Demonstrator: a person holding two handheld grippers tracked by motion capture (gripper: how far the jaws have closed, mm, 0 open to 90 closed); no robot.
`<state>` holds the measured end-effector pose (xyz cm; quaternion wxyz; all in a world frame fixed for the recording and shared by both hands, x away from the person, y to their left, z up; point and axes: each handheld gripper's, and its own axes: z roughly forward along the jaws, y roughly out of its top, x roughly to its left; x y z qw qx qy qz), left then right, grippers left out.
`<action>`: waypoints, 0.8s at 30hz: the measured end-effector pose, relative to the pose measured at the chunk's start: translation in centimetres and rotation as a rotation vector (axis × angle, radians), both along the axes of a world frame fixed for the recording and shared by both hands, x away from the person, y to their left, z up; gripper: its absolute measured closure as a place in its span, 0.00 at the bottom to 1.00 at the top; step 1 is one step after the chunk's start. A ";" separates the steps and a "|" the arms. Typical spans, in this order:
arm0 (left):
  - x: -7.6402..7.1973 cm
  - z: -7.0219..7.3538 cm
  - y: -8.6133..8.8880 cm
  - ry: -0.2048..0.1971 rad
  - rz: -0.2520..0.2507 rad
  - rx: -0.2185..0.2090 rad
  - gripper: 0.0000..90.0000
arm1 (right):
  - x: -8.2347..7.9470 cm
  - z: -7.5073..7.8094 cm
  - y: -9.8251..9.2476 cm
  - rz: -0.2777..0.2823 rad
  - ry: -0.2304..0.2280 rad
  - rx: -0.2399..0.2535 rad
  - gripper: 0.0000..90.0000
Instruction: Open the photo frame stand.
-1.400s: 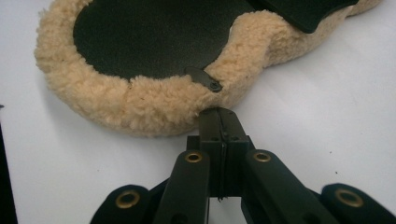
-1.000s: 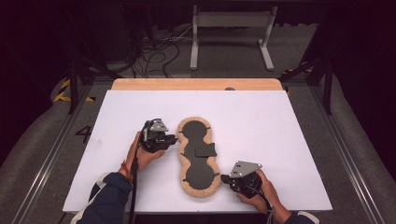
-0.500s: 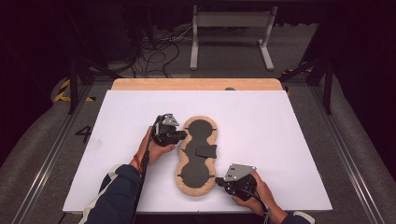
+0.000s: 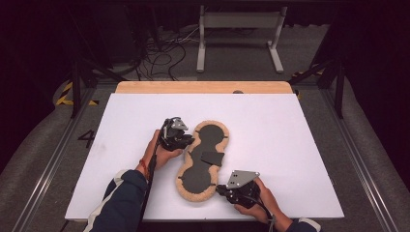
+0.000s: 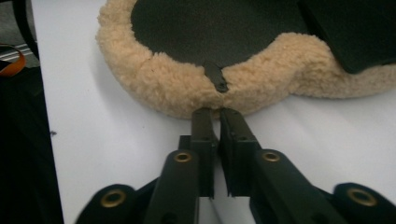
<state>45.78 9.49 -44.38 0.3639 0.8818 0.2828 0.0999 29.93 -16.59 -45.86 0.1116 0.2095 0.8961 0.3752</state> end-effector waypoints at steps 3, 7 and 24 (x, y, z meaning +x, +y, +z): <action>-0.2 -0.2 0.3 0.004 -0.007 0.005 0.87 | 0.9 0.4 -1.7 -0.051 0.015 0.035 0.97; 0.3 -1.1 -0.2 0.020 0.005 0.025 0.88 | 2.6 0.9 -3.8 -0.164 0.033 0.101 1.00; 1.1 -1.3 -3.1 0.038 -0.045 -0.008 0.94 | 3.8 0.0 -1.6 -0.067 0.014 0.023 1.00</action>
